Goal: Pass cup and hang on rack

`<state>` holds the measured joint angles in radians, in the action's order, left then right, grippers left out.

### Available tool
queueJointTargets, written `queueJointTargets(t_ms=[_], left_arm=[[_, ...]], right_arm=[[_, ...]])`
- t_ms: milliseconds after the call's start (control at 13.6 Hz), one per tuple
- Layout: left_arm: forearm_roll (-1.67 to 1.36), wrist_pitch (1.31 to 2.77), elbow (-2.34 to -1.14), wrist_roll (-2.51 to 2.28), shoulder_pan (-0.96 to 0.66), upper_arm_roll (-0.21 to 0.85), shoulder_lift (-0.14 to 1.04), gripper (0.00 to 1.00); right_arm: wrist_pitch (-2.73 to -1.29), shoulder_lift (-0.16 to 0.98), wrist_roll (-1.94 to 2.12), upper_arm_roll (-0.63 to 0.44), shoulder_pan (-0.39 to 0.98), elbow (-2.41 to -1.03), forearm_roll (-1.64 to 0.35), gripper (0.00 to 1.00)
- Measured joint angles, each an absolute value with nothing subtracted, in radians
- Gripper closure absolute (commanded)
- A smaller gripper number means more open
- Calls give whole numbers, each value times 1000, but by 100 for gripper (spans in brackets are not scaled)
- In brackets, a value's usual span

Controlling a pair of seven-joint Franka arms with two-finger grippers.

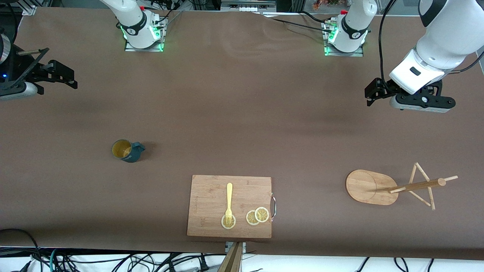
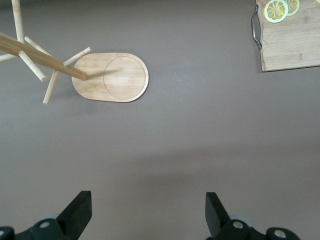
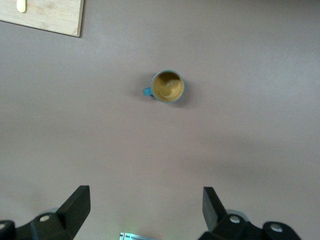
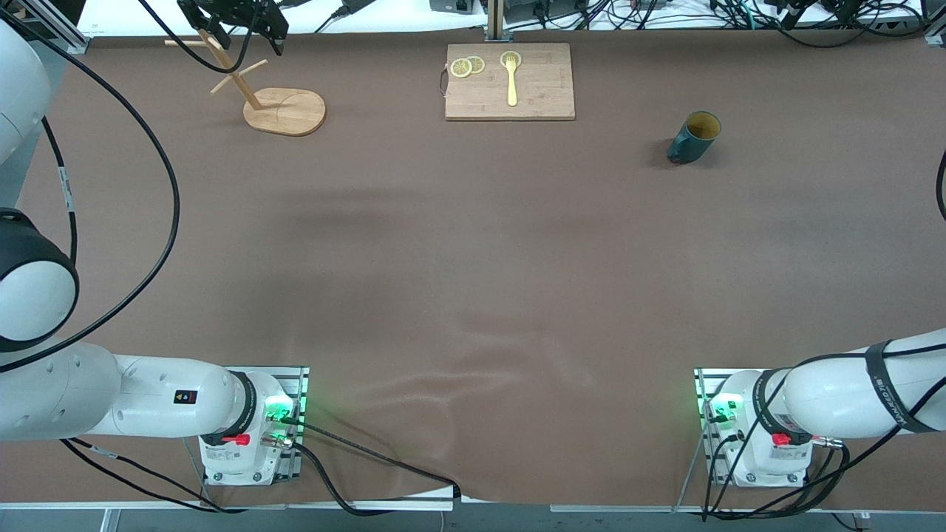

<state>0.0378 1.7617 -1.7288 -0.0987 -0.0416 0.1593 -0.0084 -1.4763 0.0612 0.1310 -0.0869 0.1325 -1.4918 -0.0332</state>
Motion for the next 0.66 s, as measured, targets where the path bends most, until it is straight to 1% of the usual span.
queueJointTargets(t_ms=[664], left_arm=[[38, 1762, -1729, -99, -42, 159, -8, 0]], right_arm=[[-1464, 64, 131, -109, 121, -1488, -31, 1]])
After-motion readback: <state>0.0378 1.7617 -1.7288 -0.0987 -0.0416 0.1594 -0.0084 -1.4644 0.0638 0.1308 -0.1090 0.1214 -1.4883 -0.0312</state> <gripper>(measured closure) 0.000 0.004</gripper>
